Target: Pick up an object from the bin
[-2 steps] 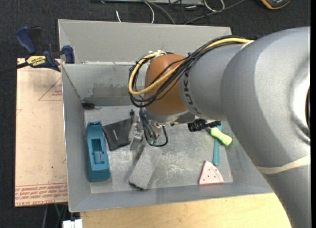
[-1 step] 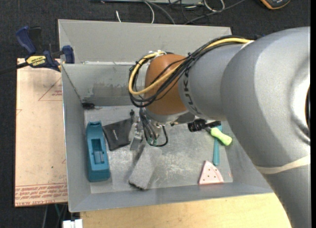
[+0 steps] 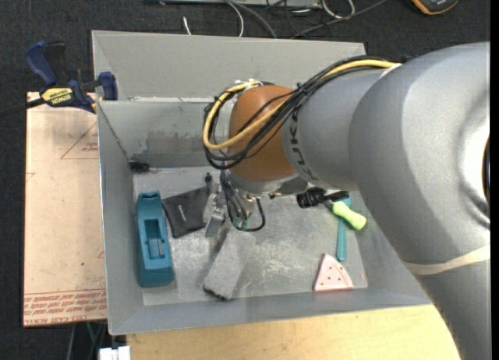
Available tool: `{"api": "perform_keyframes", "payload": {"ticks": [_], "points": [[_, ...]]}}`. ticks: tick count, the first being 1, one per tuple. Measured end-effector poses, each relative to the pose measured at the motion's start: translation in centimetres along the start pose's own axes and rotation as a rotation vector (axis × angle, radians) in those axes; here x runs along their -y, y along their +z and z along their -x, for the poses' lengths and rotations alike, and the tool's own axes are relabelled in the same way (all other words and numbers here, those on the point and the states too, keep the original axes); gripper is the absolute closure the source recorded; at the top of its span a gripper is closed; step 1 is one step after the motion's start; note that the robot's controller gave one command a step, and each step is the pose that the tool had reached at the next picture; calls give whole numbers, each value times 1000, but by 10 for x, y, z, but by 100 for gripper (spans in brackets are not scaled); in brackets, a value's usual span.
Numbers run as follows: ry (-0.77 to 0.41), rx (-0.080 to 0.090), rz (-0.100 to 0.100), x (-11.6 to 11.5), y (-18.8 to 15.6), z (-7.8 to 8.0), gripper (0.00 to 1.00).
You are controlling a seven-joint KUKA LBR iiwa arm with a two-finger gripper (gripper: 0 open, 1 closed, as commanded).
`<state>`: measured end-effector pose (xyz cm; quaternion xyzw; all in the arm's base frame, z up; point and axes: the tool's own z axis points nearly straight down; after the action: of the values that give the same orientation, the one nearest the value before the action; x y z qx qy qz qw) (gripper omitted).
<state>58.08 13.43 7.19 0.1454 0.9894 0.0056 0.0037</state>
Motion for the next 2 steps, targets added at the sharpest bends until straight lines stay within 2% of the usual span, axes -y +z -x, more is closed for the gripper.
{"api": "perform_keyframes", "payload": {"ticks": [1,2], "points": [[0,0,1,0,0,0,100],[0,-1,0,0,-16,0,100]]}}
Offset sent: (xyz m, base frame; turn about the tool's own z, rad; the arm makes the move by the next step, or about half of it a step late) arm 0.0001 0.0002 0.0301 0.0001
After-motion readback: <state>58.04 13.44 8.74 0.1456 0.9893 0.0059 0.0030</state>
